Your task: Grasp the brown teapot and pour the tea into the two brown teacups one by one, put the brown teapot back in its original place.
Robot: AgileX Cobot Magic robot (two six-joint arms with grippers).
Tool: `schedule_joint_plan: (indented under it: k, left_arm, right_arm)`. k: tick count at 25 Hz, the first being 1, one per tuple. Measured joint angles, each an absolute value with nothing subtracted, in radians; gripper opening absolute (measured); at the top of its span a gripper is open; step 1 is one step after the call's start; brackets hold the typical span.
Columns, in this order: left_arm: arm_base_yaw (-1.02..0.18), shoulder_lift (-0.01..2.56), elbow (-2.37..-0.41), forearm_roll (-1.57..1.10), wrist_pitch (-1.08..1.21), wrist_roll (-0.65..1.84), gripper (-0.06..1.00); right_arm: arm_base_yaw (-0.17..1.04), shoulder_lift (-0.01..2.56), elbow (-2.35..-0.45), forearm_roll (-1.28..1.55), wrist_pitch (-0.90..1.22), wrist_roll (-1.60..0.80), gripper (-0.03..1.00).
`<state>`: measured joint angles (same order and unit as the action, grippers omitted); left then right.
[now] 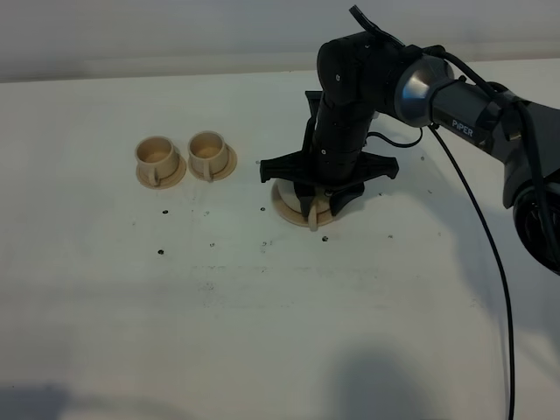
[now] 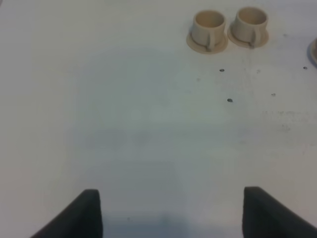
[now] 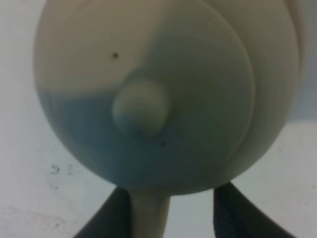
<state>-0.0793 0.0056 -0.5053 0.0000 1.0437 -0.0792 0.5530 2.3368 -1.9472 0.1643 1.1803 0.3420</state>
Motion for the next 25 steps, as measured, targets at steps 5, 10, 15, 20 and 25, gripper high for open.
schedule_joint_plan:
  k: [5,10,15,20,25]
  left_arm:
    - [-0.079,0.006,-0.505,0.0,1.044,-0.079,0.59]
    - [-0.079,0.006,-0.505,0.0,1.044,-0.079,0.59]
    - [-0.079,0.006,-0.505,0.0,1.044,-0.079,0.59]
    - [-0.079,0.006,-0.505,0.0,1.044,-0.079,0.59]
    - [-0.079,0.006,-0.505,0.0,1.044,-0.079,0.59]
  right_arm:
    - [0.555,2.337,-1.947,0.166,1.181,0.339,0.23]
    - [0.555,2.337,-1.947,0.17,1.181,0.32,0.12]
    - [0.555,2.337,-1.947,0.17,1.186,0.297,0.12]
    - [0.566,2.345,-2.006,0.13,1.235,0.29,0.12]
    - [0.583,2.347,-2.073,0.077,1.23,0.285,0.12]
